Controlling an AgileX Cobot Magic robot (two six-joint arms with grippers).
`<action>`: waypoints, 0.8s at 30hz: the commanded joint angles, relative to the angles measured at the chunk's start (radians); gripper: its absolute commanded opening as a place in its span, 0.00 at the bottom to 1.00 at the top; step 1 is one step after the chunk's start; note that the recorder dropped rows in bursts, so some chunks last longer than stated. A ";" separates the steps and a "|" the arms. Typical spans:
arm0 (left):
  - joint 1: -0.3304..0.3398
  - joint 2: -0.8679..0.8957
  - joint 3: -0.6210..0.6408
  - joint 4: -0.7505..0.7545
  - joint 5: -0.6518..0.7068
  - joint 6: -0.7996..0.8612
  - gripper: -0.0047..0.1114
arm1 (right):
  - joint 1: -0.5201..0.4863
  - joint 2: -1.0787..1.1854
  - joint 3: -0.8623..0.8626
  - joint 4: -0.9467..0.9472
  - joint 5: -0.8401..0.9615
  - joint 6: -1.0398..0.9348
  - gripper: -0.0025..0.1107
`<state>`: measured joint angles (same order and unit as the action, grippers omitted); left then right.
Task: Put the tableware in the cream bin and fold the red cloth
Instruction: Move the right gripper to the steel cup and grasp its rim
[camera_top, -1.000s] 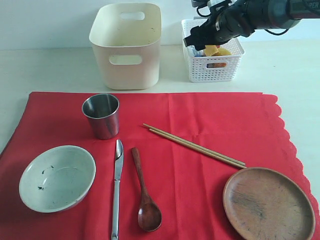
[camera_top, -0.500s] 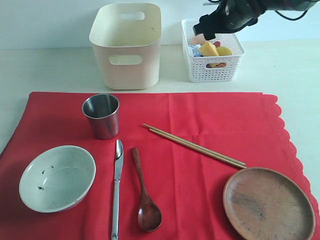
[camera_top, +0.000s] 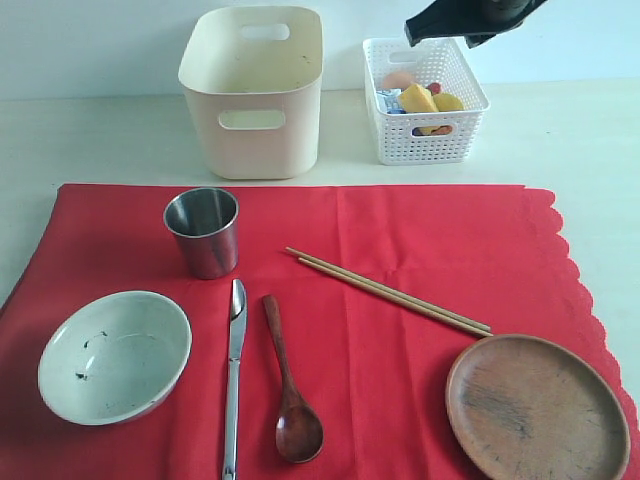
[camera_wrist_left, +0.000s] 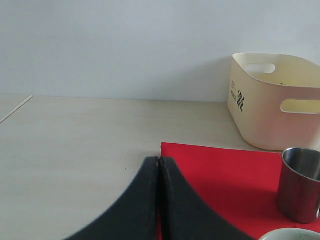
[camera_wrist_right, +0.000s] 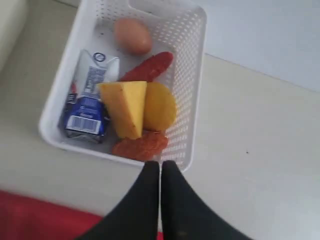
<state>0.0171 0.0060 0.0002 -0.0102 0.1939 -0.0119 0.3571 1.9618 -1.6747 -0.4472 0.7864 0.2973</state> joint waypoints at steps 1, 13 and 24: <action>-0.006 -0.006 0.000 0.000 0.003 0.000 0.06 | 0.076 -0.043 -0.008 0.027 0.044 -0.051 0.02; -0.006 -0.006 0.000 0.000 0.003 0.000 0.06 | 0.291 -0.050 -0.008 0.192 0.066 -0.206 0.02; -0.006 -0.006 0.000 0.000 0.003 0.000 0.06 | 0.438 0.014 -0.008 0.207 0.007 -0.146 0.13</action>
<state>0.0171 0.0060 0.0002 -0.0102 0.1939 -0.0119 0.7819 1.9517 -1.6747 -0.2375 0.8331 0.1286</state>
